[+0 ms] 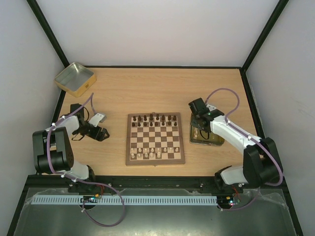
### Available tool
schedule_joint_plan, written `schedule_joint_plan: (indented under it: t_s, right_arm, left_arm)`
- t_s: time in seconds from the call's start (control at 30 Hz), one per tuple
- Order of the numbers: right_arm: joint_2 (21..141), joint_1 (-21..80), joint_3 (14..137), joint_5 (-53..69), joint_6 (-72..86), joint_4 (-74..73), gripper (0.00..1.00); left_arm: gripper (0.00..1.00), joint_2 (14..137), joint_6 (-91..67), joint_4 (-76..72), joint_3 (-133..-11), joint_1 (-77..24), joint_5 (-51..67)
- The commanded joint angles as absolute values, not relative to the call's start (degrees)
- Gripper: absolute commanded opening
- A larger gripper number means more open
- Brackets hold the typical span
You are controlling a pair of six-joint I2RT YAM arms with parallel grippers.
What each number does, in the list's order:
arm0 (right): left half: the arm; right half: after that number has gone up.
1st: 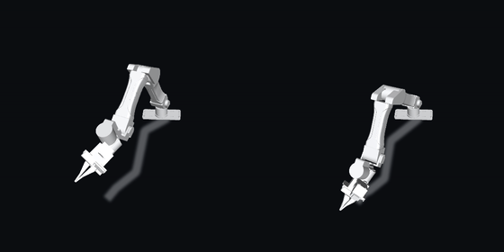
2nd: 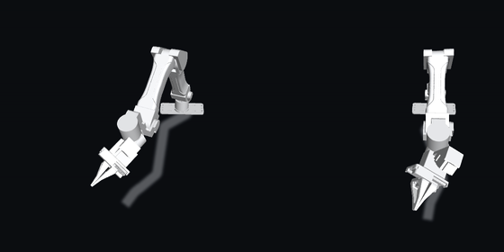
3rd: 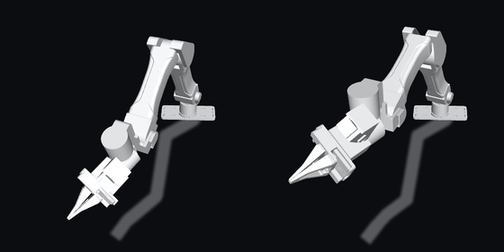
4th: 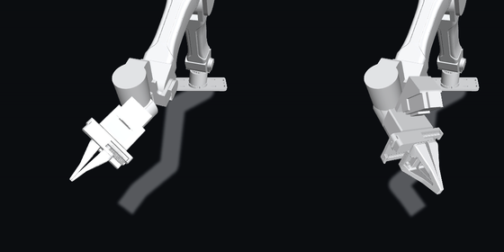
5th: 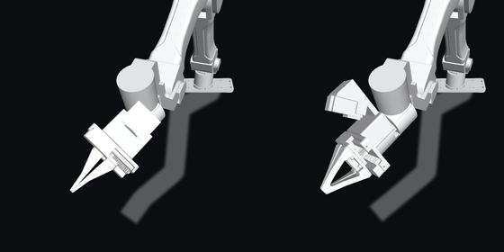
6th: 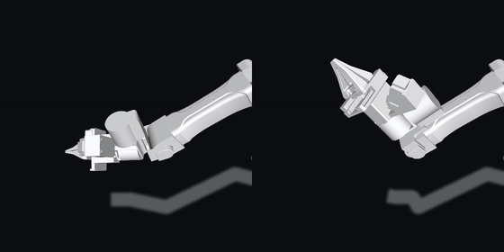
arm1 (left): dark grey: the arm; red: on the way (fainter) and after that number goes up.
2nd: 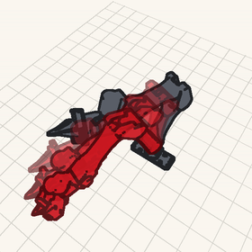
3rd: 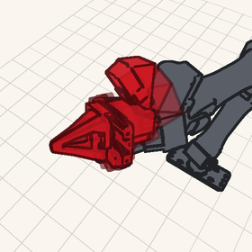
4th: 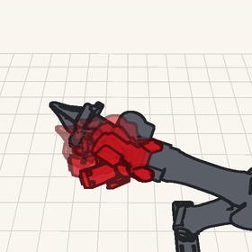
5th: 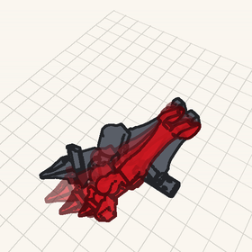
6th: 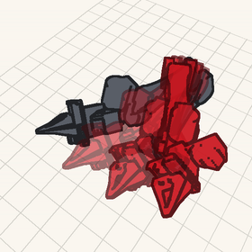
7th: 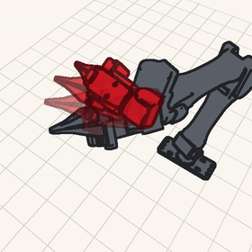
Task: Set up the chess pieces on the board
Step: Pick up the chess piece from the storage box.
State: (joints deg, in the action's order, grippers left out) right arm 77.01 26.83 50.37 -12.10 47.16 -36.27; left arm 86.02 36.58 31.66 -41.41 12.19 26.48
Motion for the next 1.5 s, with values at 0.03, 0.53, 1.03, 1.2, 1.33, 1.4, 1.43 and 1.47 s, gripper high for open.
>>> schedule_joint_plan:
  t_s: [0.03, 0.53, 1.03, 1.2, 1.33, 1.4, 1.43, 1.47]
  right_arm:
    - [80.5, 25.4, 48.5, -7.5, 43.6, -31.0, 0.29]
    - [84.1, 24.3, 46.6, -5.2, 42.1, -27.2, 0.29]
    - [83.6, 23.6, 44.2, -5.4, 41.6, -25.4, 0.14]
    - [82.7, 23.5, 45.1, -6.5, 41.3, -26.7, 0.12]
    - [81.1, 23.6, 46.5, -8.8, 40.7, -29.1, 0.12]
    - [80.1, 23.5, 47.3, -10.4, 40.4, -30.6, 0.11]
    - [79.6, 23.6, 47.7, -11.3, 40.2, -31.3, 0.11]
    - [79.0, 23.6, 48.0, -12.2, 40.1, -32.0, 0.11]
  left_arm:
    - [0.84, 88.2, 37.1, 36.8, -40.3, 12.4, 26.3]
    - [0.84, 87.9, 37.2, 36.7, -40.3, 12.4, 26.3]
    - [0.84, 87.9, 37.1, 36.7, -40.3, 12.4, 26.3]
    - [0.84, 87.9, 37.1, 36.7, -40.2, 12.4, 26.2]
    - [0.84, 87.8, 37.1, 36.7, -40.3, 12.4, 26.2]
    - [0.84, 87.7, 37.0, 36.6, -40.2, 12.4, 26.1]
    - [0.84, 87.6, 37.0, 36.6, -40.1, 12.4, 26.1]
    - [0.84, 87.5, 36.9, 36.6, -40.2, 12.4, 26.1]
